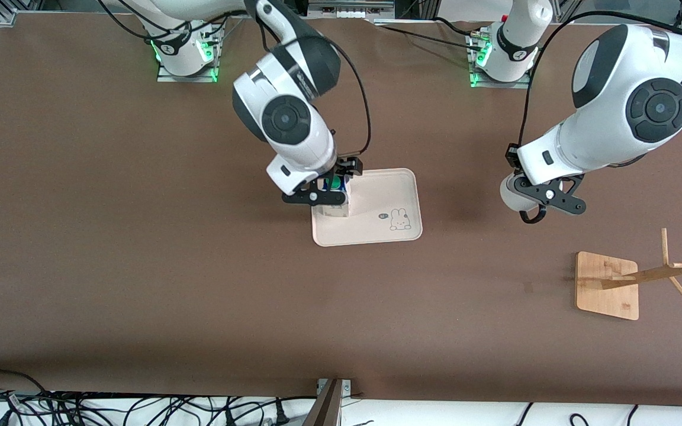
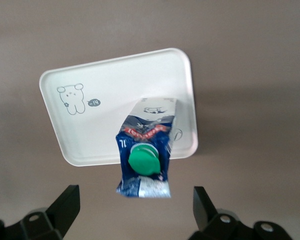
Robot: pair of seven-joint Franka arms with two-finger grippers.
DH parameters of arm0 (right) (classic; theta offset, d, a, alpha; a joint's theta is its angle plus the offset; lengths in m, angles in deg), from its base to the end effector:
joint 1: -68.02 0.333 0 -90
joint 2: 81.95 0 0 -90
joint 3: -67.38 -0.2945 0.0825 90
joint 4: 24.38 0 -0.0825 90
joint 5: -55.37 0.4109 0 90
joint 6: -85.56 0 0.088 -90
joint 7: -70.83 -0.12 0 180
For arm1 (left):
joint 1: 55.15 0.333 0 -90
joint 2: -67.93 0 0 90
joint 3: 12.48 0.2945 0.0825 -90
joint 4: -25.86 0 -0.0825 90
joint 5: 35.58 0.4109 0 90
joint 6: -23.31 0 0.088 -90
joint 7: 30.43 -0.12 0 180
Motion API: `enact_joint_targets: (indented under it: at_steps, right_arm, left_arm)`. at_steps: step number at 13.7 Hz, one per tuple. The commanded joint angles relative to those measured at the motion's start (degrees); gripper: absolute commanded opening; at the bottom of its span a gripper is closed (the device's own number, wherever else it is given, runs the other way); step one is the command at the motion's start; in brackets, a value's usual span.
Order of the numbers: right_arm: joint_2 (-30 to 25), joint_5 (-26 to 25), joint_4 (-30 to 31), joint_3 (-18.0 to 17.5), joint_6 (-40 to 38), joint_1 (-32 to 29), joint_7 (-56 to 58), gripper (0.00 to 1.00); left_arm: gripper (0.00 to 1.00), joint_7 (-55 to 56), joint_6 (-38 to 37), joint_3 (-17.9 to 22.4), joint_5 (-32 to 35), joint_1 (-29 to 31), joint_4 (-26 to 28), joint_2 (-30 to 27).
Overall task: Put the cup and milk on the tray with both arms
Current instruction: 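Release the carton on the tray while the left gripper carries the mug over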
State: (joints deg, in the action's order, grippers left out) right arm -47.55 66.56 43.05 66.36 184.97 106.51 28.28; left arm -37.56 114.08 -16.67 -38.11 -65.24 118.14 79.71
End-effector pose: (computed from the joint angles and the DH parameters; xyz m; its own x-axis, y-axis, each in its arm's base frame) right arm 0.5576 0.4820 0.4045 0.9824 -0.0808 -0.1686 -0.1012 -0.9880 -0.1164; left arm 0.5978 -0.1548 0.4482 0.9066 -0.3600 -0.2204 -0.3496 -0.9330 0.0857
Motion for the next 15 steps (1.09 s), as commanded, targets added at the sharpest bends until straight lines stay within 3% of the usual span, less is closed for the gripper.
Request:
enact_joint_targets:
  at_steps: [1,5,11,13,15]
  right_arm:
    - [-5.55,-1.26,1.22,4.26,-5.53,0.1,-0.7,1.0]
    - [-10.31,-1.34,1.13,12.16,-10.1,0.01,4.12,1.0]
    - [-11.72,-0.47,1.22,29.21,-16.43,-2.09,34.67,1.0]
    - [-11.72,-0.47,1.4,31.34,-17.85,-4.64,41.29,1.0]
    - [-12.68,-0.38,1.92,30.74,-19.08,-9.63,41.59,1.0]
  left_arm:
    - [0.0,0.0,-1.83,-1.78,-0.99,-0.36,-4.12,3.24]
    - [0.0,0.35,-0.34,-7.75,-3.27,-1.76,-4.84,9.74]
    - [0.0,12.11,10.9,-8.03,-3.54,-11.86,-4.57,18.79]
    - [0.0,14.32,15.37,-8.03,-3.71,-13.54,-4.49,21.0]
    - [0.0,16.17,16.98,-8.03,-3.98,-13.81,-4.48,22.58]
